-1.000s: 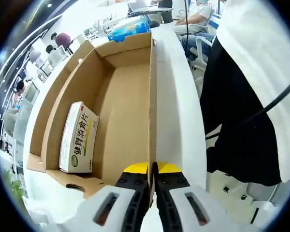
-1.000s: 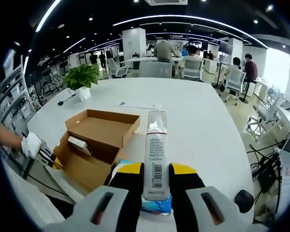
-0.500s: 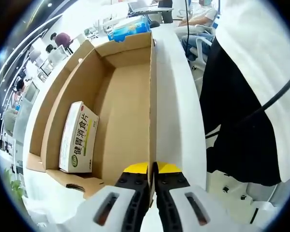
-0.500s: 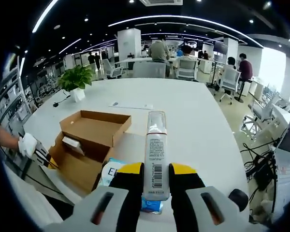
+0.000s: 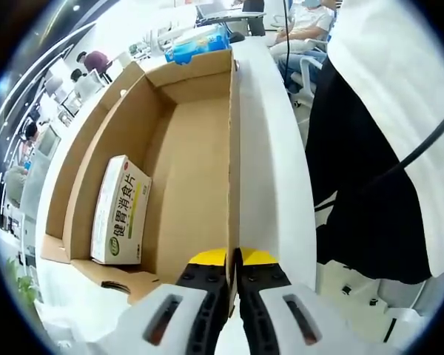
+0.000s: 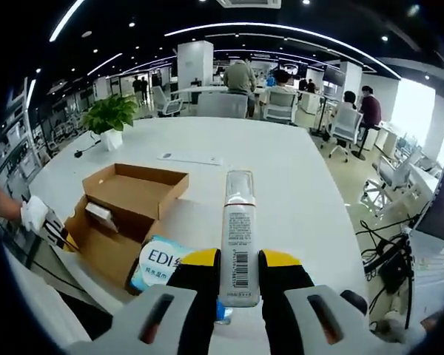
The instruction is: Operate the shoe box by opening the lid, removing the specified soft item, and placing it in the target area until the item is outside and the box remains undamaged.
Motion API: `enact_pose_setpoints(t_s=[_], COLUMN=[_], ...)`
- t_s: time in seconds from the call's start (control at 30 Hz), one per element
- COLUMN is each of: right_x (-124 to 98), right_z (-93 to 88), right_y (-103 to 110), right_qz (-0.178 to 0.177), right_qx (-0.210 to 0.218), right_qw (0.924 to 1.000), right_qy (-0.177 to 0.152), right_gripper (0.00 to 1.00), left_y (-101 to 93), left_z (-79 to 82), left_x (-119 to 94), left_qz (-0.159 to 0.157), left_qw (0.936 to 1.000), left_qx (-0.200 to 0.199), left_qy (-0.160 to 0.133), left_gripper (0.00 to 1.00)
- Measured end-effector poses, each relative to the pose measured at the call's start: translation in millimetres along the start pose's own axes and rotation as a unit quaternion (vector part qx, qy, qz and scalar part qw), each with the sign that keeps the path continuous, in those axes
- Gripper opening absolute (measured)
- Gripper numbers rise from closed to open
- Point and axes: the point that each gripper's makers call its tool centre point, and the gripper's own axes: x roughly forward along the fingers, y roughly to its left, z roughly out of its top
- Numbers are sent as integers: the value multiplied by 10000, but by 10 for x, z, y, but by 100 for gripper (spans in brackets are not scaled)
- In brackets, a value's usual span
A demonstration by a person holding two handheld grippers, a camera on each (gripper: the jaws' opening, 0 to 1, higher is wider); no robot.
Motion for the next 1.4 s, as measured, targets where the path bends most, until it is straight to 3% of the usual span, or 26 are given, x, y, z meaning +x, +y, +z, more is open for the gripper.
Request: enact_pose_setpoints(t_s=[0.23,0.5,0.97,1.07,1.17,1.4], right_x=[-106,-141,105,190,208,344], right_z=[-93,-243,-526,-529,-439,-589], right_y=[-222,-326,-343,-470,-548,-534], right_qz=[-234,-419,-328,-131,-183,-134], right_qx=[95,154,131,292,-13,141], right_qw=[9997,9990,9987,9979,9982,9967], right_qy=[4,53,357,569,568,787], right_gripper=[19,19,19,19,19,19], left_y=[0,-1,1,-3,-5,-3], left_z=[6,8,-8,-6,-3,-6], left_x=[-5,-7,0,1,-1,4], left_qz=[-24,-31,-51,-109,-137,-107], left_qw=[10000,10000,10000,9999,9999,9999], left_qx=[23,18,-35,-82,-58,-78], left_qy=[-17,-10,23,72,55,62], left_gripper=[3,3,2,2,2,2])
